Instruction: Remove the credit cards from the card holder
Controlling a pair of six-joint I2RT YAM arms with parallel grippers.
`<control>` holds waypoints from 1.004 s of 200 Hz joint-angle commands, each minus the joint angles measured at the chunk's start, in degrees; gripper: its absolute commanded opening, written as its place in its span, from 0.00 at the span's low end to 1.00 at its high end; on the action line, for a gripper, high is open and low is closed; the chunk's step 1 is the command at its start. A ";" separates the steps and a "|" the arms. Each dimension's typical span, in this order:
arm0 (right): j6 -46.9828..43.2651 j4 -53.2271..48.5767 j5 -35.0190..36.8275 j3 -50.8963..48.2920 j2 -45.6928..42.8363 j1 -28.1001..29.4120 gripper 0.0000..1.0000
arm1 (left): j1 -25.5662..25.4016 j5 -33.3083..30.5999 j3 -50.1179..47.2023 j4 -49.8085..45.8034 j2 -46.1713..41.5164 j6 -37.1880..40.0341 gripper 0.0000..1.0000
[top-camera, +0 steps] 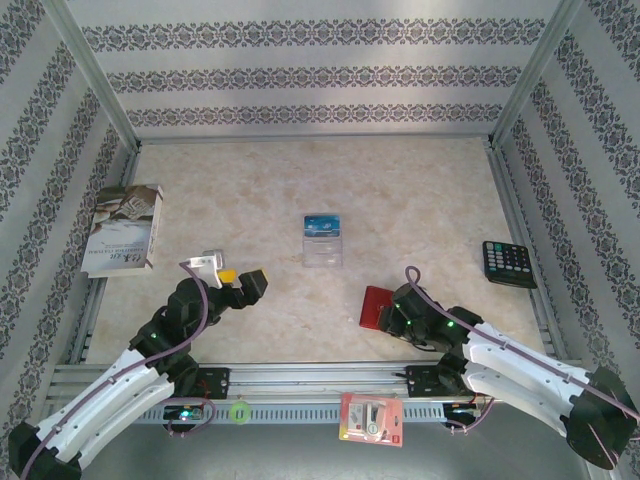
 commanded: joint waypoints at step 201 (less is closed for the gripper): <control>-2.54 -3.89 15.45 0.95 -12.88 9.06 0.53 | 0.59 4.03 3.06 4.74 3.85 -2.54 0.99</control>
